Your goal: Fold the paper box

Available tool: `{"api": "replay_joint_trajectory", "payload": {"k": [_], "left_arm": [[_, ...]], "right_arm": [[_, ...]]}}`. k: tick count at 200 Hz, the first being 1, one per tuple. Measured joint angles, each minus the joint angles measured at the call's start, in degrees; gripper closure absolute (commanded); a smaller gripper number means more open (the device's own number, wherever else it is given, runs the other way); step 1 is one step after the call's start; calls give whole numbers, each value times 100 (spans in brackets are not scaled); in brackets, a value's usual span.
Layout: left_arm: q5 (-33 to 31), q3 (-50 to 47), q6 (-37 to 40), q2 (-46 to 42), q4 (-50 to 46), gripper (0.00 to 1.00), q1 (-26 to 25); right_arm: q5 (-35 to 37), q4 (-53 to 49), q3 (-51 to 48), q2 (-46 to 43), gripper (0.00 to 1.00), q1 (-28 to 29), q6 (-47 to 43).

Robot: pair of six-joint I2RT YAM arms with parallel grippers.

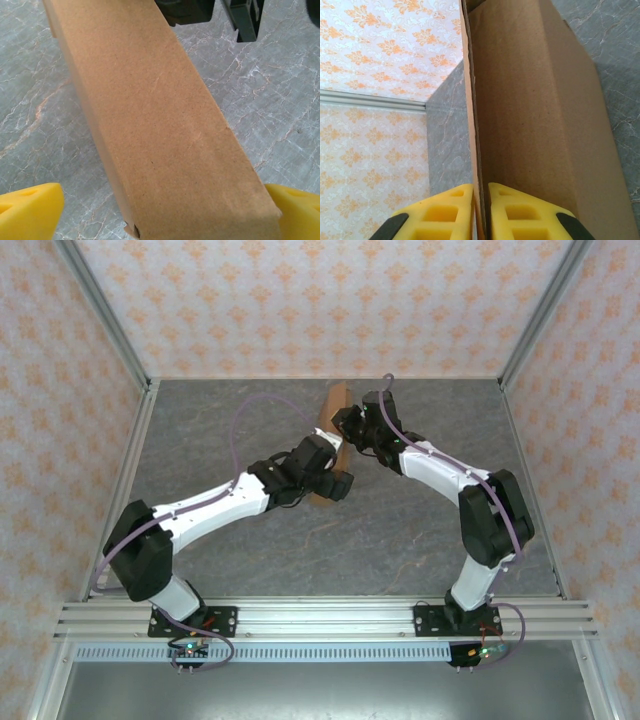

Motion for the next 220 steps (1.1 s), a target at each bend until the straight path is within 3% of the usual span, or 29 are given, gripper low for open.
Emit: {"api": "replay_joint_trajectory", "payload": {"k": [88, 191, 220], "left_arm": [[-103, -136, -173, -752, 26, 0, -26], [-1226, -304, -236, -74, 350, 0, -632], [-1537, -306, -236, 254, 597, 9, -636]], "right_arm": [[0, 0, 4, 9, 86, 4, 20], [0, 0, 7, 11, 86, 4, 22], [0, 0, 7, 11, 86, 4, 22]]}}
